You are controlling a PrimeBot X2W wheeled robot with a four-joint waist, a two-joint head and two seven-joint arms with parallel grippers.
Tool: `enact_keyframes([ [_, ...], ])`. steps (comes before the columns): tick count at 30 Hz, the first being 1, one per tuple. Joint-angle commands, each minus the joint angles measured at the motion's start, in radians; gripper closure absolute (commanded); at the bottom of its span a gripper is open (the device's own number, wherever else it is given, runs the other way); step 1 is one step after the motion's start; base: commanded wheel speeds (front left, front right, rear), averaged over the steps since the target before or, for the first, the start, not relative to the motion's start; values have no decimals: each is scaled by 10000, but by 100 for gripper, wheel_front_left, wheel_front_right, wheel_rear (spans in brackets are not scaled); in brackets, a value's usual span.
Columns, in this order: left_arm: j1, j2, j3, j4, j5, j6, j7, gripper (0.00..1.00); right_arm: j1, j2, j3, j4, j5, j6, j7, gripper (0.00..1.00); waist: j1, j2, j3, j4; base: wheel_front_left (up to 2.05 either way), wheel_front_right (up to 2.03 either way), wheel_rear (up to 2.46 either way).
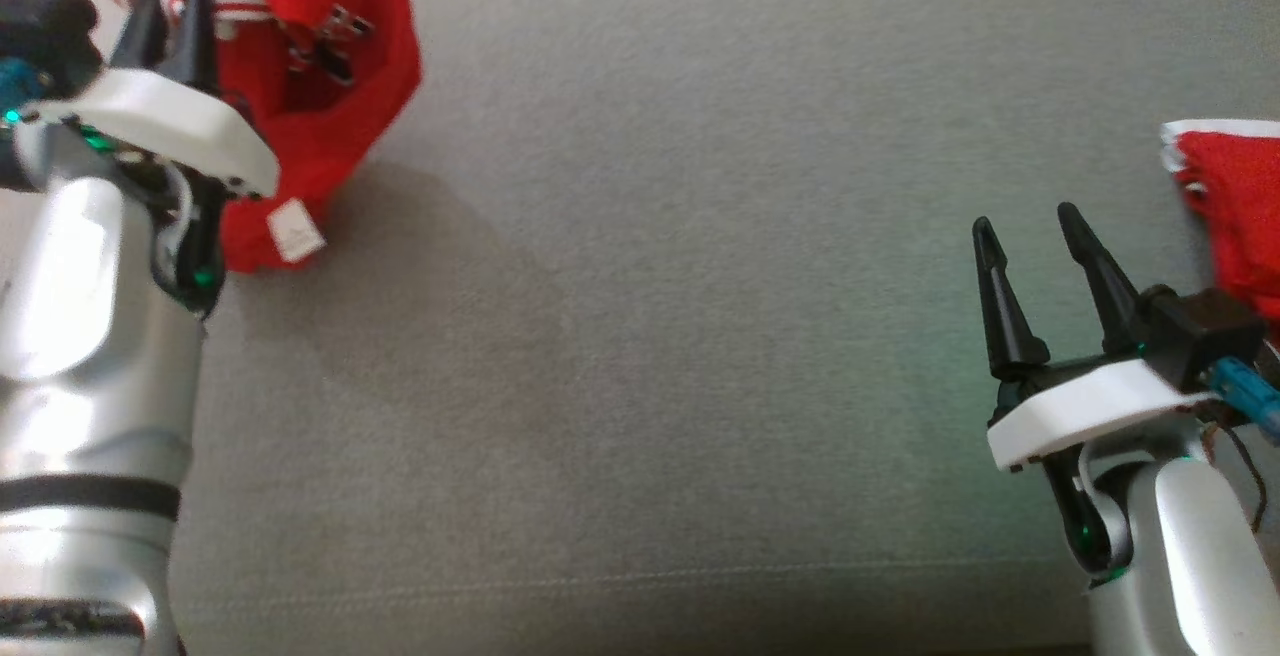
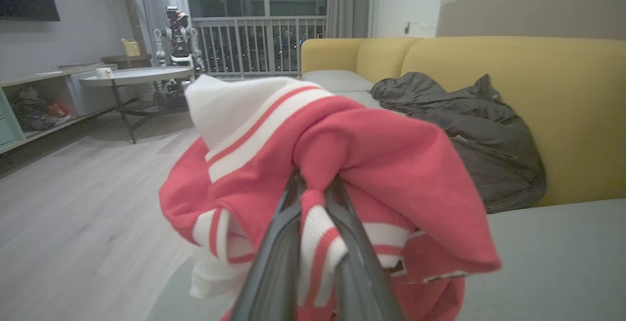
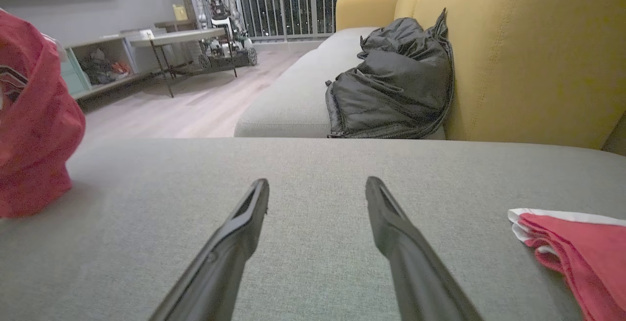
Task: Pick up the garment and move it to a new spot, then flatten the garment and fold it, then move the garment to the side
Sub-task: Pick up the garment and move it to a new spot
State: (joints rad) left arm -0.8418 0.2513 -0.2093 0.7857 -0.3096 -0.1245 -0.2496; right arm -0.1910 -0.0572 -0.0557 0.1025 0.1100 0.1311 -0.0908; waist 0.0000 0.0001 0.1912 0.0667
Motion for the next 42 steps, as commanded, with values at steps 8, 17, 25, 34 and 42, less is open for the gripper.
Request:
enact_keyframes([
  [8, 917, -86, -591, -3049, -570, -59, 323, 100, 169, 68, 331, -282, 742, -4, -359, 0, 0, -1, -1006, -1411, 0, 0, 0],
  [17, 1612, -1073, -1734, -5103, -747, 65, 1035, 100, 123, 69, 434, -409, 1117, -4, -555, 0, 0, -1, -772, -3009, 0, 0, 0],
  [25, 1956, -1453, -2507, -4191, -290, 343, 796, 100, 57, 69, 414, -351, 1343, -4, -735, 0, 0, -1, -136, -3903, 0, 0, 0],
  [34, 2798, -1594, -3151, -1879, 147, 690, 306, 100, -20, 70, 663, 16, 1656, -4, -1035, 0, 0, -1, 379, -3917, 0, 0, 0],
  [42, 2886, -1526, -3619, -906, 838, 1114, -29, 55, -43, 70, 753, 314, 1652, -4, -1131, 0, 0, -1, 212, -3430, 0, 0, 0],
])
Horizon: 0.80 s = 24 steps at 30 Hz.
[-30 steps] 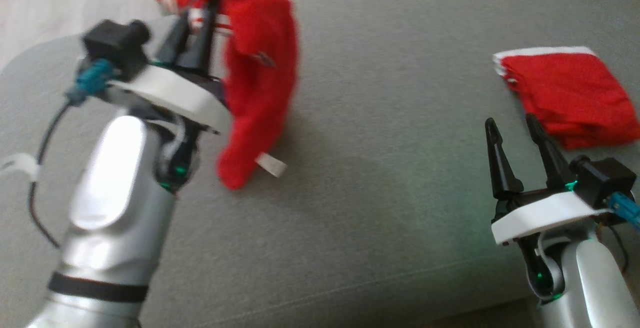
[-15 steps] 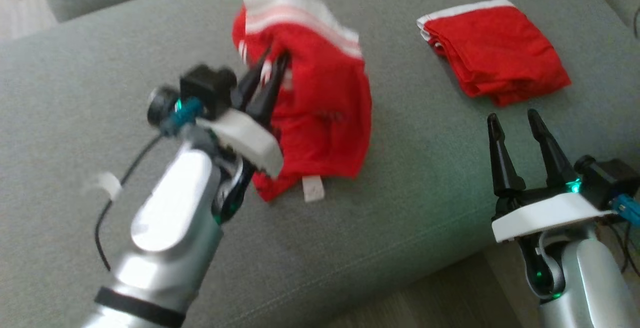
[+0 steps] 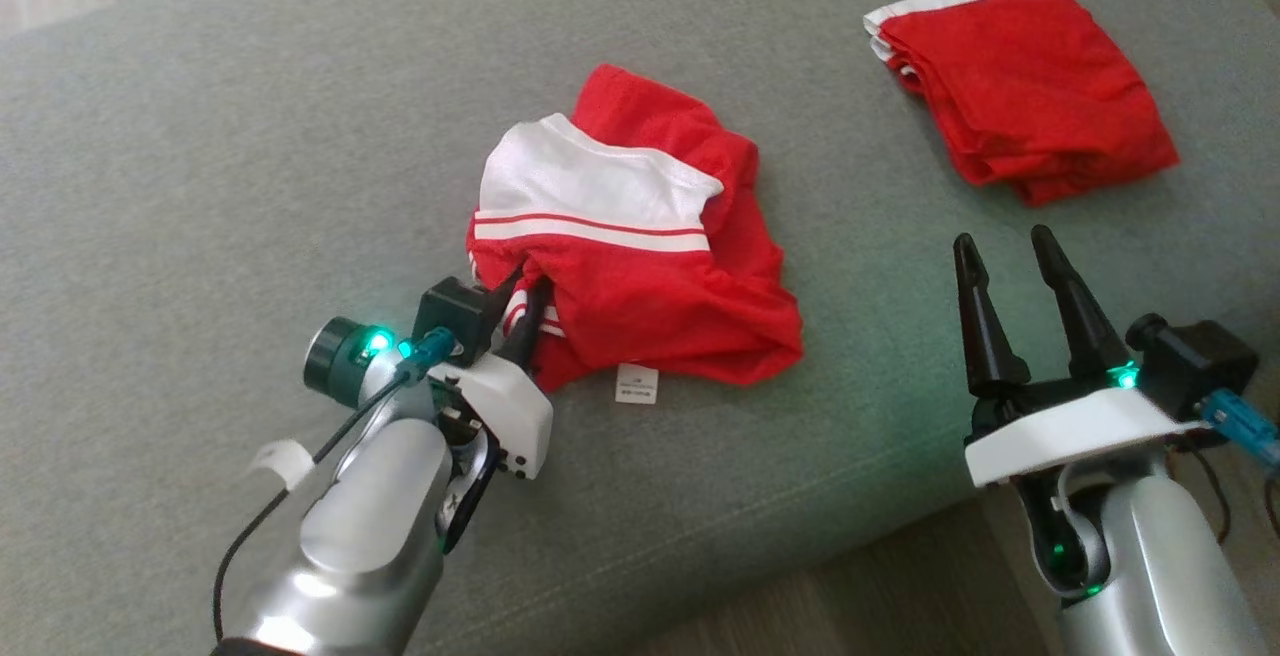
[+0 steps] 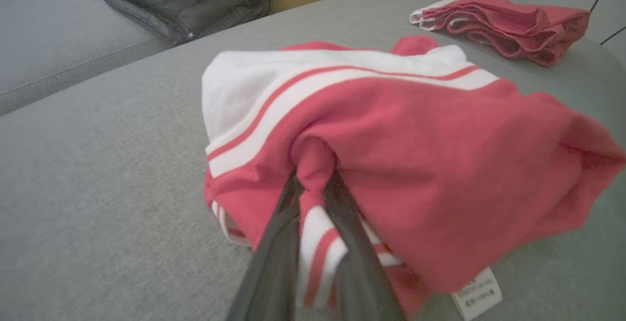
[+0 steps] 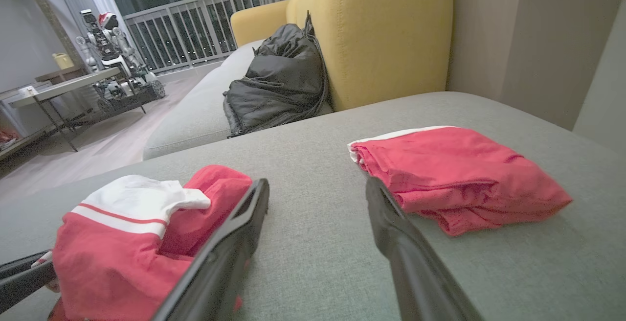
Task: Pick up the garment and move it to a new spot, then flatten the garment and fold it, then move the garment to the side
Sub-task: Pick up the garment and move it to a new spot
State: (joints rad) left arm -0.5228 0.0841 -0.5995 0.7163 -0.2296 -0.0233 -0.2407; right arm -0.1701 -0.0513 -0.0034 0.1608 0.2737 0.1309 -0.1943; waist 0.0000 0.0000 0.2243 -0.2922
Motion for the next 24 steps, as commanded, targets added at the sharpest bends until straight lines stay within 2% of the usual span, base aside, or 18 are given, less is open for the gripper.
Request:
enact_keyframes([
  [1, -243, 136, 329, -235, 15, 169, -145, 0, -242, 10, 245, -234, 24, -2, -102, 0, 0, 0, -180, 254, 0, 0, 0],
  [5, 67, 57, 759, -550, -336, 440, -194, 0, -179, 10, 352, -119, 130, -2, -141, 0, 0, 0, -420, 595, 0, 0, 0],
  [13, 1834, 71, 2214, -3191, -645, 1261, -207, 0, 98, 10, 394, 337, 73, -2, -424, 0, 0, 0, -1206, 1895, 0, 0, 0],
  [19, 3340, -46, 3187, -5097, -269, 1845, -209, 0, 453, 10, -62, 663, -556, -2, -651, 0, 0, 0, -1831, 2762, 0, 0, 0],
  [24, 4569, -235, 3481, -6209, 50, 2042, -209, 0, 893, 10, -739, 182, -988, -2, -670, 0, 0, 0, -2260, 3230, 0, 0, 0],
])
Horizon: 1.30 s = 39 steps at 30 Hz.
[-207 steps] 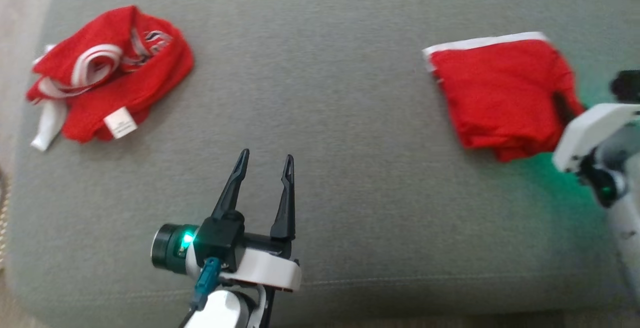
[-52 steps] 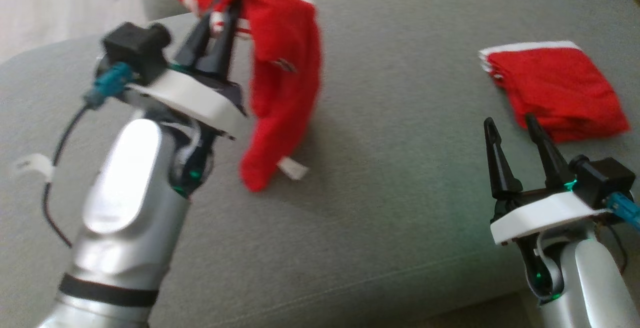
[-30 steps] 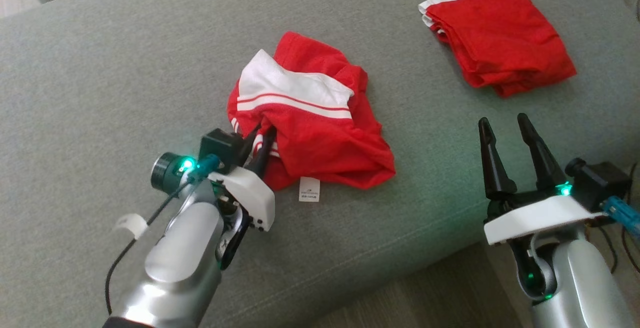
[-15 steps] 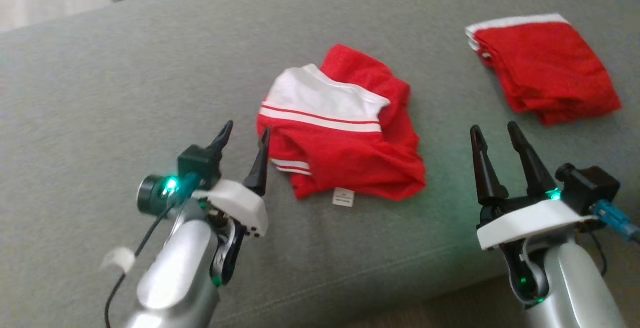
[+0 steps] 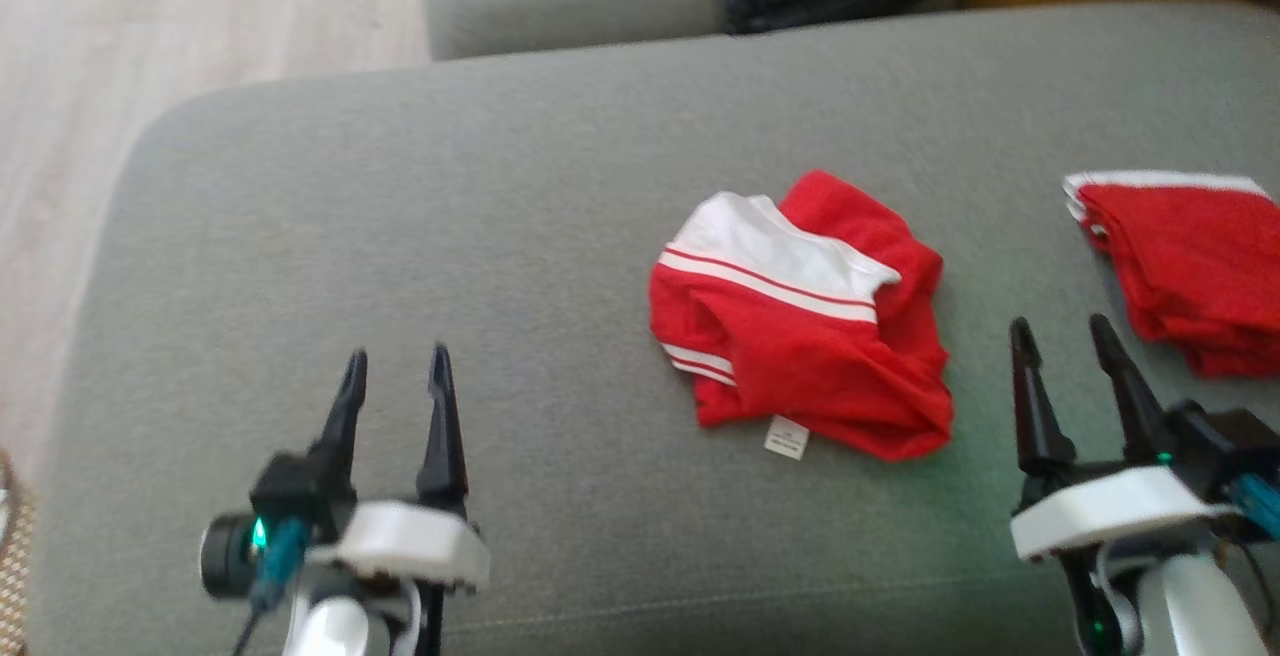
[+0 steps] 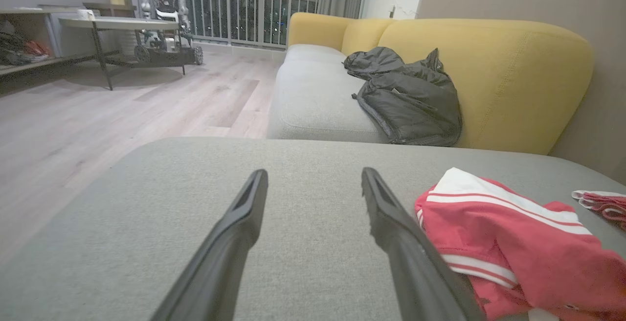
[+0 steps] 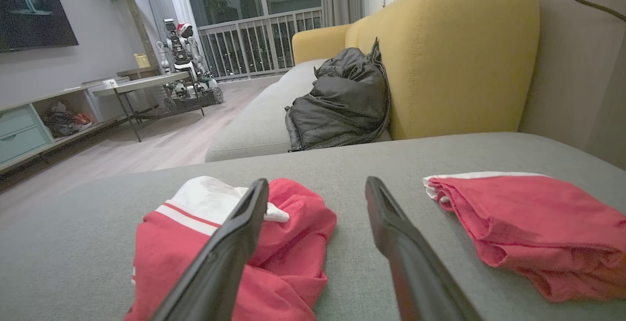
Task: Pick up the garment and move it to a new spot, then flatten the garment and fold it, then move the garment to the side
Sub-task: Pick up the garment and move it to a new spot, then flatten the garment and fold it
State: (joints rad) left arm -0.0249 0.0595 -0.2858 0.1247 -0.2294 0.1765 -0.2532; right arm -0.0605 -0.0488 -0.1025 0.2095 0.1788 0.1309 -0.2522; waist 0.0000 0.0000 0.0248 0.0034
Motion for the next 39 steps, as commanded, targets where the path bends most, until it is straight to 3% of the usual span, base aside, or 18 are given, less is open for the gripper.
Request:
enact_keyframes([
  [1, -205, -10, 342, -454, 146, 47, -85, 0, -80, -14, 155, -441, -67, -2, -91, 0, 0, 0, -328, 339, 0, 0, 0],
  [11, 1272, -84, 347, -1082, 645, -84, -85, 0, 1143, -14, 192, -799, 144, -2, -94, 0, 0, 0, -865, 390, 0, 0, 0],
  [33, 1222, -92, 146, -622, 574, 54, -85, 0, 1080, -14, 319, -649, 183, -2, -95, 0, 0, 0, -994, 146, 0, 0, 0],
  [39, 968, -92, -45, -82, 518, -262, -85, 0, 975, -14, 432, -646, 185, -2, -95, 0, 0, 0, -721, -67, 0, 0, 0],
])
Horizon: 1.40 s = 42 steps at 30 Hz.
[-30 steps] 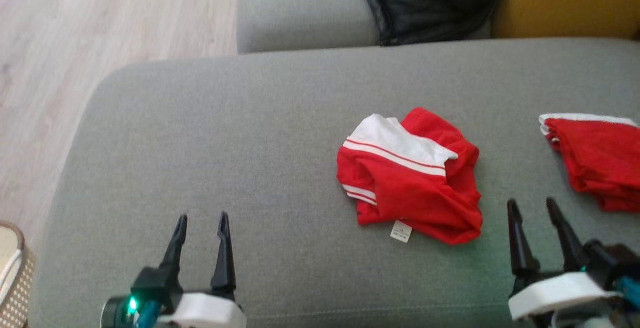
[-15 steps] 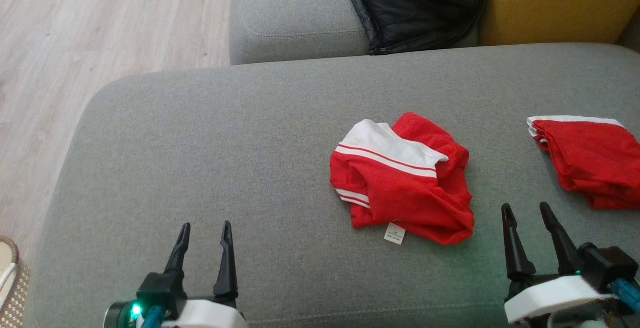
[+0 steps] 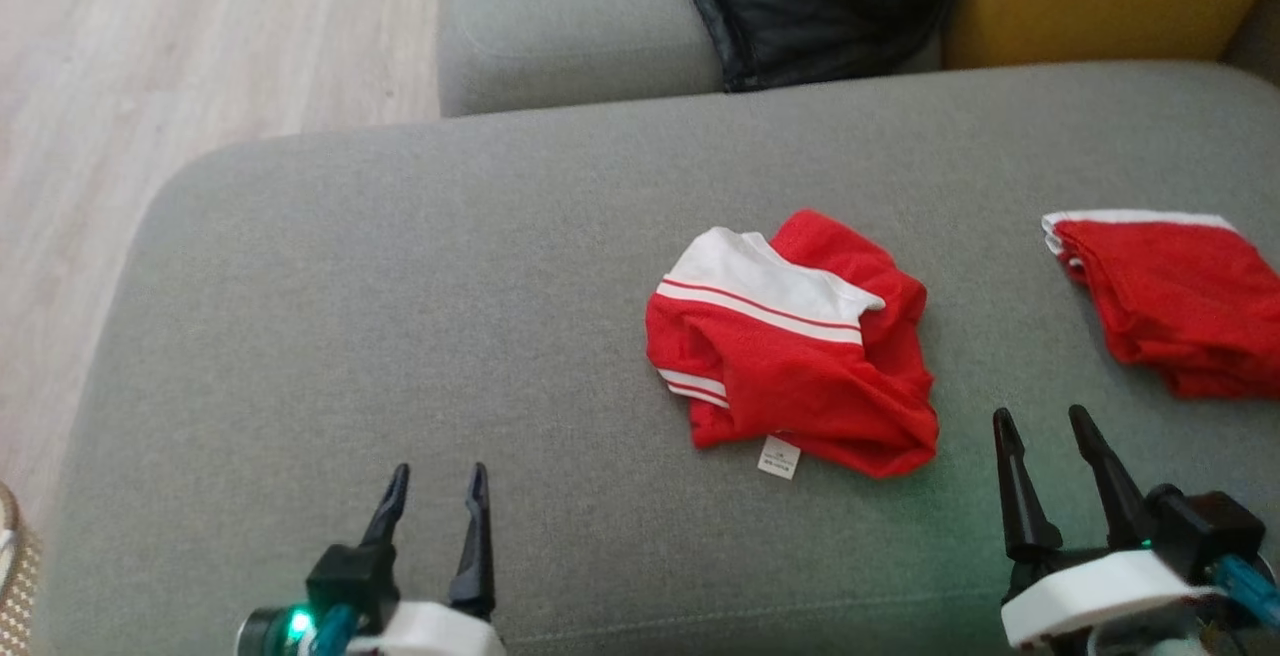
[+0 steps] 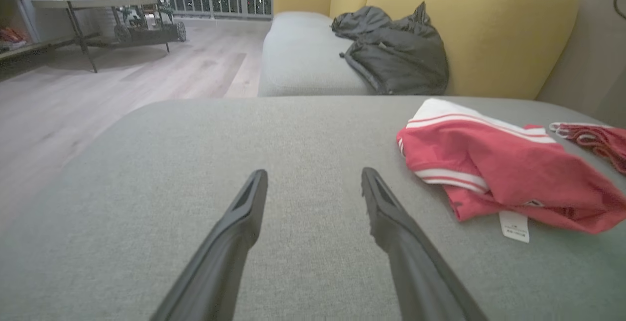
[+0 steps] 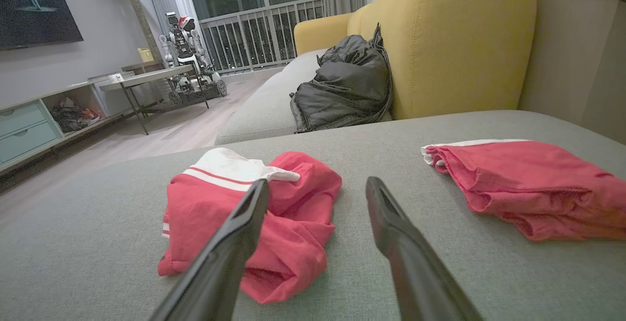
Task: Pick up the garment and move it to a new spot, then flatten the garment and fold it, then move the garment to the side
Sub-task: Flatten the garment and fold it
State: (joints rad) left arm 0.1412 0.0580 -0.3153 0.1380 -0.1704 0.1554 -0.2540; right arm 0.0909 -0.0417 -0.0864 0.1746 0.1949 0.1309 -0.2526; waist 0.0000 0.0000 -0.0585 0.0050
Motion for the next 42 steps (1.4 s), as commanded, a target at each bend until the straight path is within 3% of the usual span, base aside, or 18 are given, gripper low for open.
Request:
enact_keyframes([
  [1, -825, -77, 191, -16, -118, -127, -78, 0, -570, -85, 290, -302, 13, -2, -91, 0, 0, 0, 194, -131, 0, 0, 0],
  [8, -3256, -77, -1045, 1577, -715, -801, -43, 0, -1020, -85, 350, -426, -176, -2, -91, 0, 0, 0, 1395, -635, 0, 0, 0],
  [19, -7742, -77, -2002, 5005, -1705, -1743, 1317, 0, -2074, -85, 438, -397, -61, -2, -91, 0, 0, 0, 3089, -1458, 0, 0, 0],
  [24, -8833, -77, -2385, 5972, -2326, -2094, 1702, 0, -2285, -85, 475, -318, 32, -2, -91, 0, 0, 0, 3304, -1768, 0, 0, 0],
  [28, -9526, -78, -2771, 6594, -2597, -2082, 1896, 0, -2397, -85, 551, -311, 85, -2, -91, 0, 0, 0, 3460, -1956, 0, 0, 0],
  [36, -10049, -78, -3684, 7539, -3083, -2530, 2652, 0, -2553, -85, 626, -365, 138, -2, -91, 0, 0, 0, 3701, -2128, 0, 0, 0],
  [37, -10078, -78, -3802, 7628, -3151, -2581, 2725, 21, -2568, -85, 627, -364, 131, -2, -91, 0, 0, 0, 3717, -2139, 0, 0, 0],
  [38, -10112, -78, -3914, 7712, -3193, -2617, 2765, 57, -2580, -85, 624, -365, 124, -2, -91, 0, 0, 0, 3729, -2146, 0, 0, 0],
  [39, -10138, -78, -4025, 7802, -3223, -2646, 2808, 84, -2588, -85, 616, -369, 117, -2, -91, 0, 0, 0, 3732, -2150, 0, 0, 0],
  [40, -10158, -78, -4130, 7879, -3251, -2673, 2827, 100, -2591, -85, 606, -373, 110, -2, -91, 0, 0, 0, 3724, -2151, 0, 0, 0],
  [42, -10168, -78, -4323, 7972, -3322, -2721, 2788, 100, -2580, -85, 594, -382, 100, -2, -91, 0, 0, 0, 3683, -2149, 0, 0, 0],
])
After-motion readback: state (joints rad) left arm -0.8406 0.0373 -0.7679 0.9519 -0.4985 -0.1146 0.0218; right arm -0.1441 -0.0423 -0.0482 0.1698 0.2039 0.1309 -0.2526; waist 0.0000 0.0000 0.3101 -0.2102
